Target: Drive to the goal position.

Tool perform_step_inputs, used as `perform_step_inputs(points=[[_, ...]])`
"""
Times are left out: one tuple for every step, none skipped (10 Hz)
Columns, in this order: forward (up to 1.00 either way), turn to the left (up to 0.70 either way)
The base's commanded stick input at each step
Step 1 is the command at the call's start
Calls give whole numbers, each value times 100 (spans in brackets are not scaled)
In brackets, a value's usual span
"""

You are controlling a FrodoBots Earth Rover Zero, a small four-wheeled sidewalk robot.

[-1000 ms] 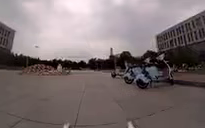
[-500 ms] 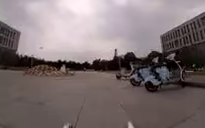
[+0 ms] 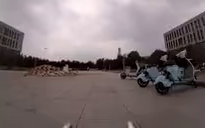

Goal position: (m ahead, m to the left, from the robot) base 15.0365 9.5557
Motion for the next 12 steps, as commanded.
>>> perform_step_inputs(points=[[70,14],[70,13],[70,13],[70,13],[70,11],[70,10],[70,10],[70,9],[70,9],[70,9],[70,9],[70,9]])
